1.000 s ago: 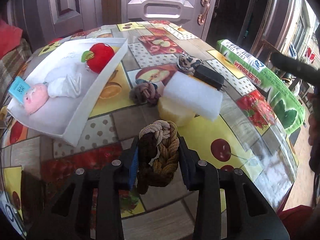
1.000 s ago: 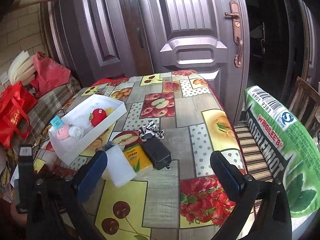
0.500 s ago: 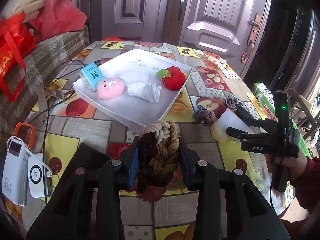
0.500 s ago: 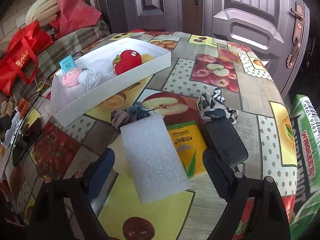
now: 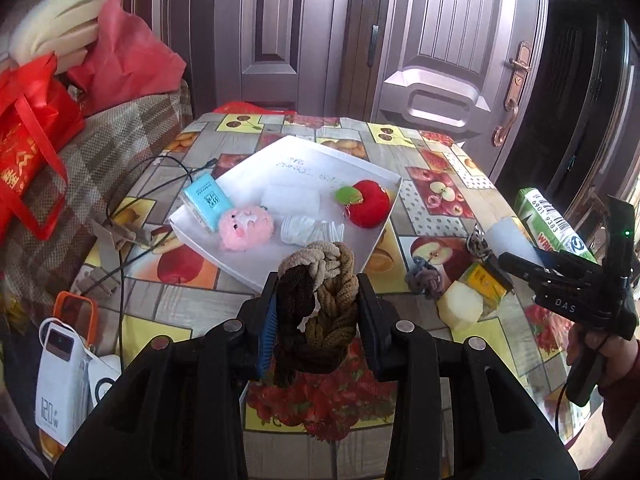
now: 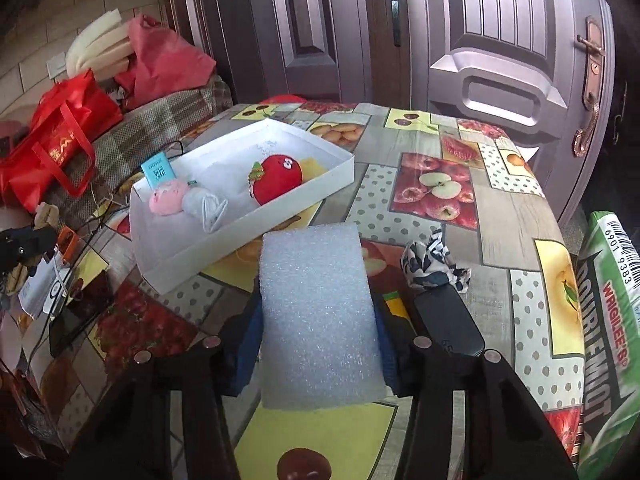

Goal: Organize soft objects
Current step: 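Grasp the white foam block with the right tool while the left tool holds the rope knot, then carry the rope knot and foam block over the white box and release both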

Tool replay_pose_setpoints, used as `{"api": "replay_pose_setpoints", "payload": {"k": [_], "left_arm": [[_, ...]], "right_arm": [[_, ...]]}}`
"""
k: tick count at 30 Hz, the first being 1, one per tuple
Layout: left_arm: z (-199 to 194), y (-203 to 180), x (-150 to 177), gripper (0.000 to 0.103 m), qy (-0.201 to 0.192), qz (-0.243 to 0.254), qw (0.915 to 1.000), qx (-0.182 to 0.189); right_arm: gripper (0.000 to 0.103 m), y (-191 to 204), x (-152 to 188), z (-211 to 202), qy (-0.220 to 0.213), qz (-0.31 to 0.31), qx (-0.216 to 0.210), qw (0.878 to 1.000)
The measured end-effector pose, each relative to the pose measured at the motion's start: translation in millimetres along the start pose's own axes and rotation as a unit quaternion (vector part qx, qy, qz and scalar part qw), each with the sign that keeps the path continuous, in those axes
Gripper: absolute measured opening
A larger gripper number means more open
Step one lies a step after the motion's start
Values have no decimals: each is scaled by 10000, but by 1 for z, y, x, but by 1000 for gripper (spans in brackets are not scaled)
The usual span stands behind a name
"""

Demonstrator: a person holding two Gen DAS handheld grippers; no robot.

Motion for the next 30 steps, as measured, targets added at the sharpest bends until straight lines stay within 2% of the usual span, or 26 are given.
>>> {"api": "replay_pose_setpoints", "payload": {"k": [6,10,14,20,30], "left_arm": [[-19,3,-52,35,-496,151,9986,-94],[-36,9,-74,35,-834,234,9962,-102],[-43,17,-86,35,-1004,228,9947,-27],[-48,24,-93,35,-1103,233,9936,54],[-49,31,-98,35,-1196,252,9925,76]], "right_arm": [[50,3,-57,-74,-1184,316,-56,9924],[50,4,-86,-112,-1790,541,-119,9823],[50,8,-103,-139,-2247,683,-145,9719],[50,19,-109,-151,-2518,741,-214,9647],[50,36,-112,-150,-2579,708,-293,9631]]}}
Point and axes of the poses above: each gripper's, at about its wrist camera, not at the fingertips, and z roughly the way its jaws point, y to its left, x to its underside, the point moved 5 cm from there along z, roughly the way its jaws point, and after that the axes turned 2 degrees about x, right-handed, at the moved point
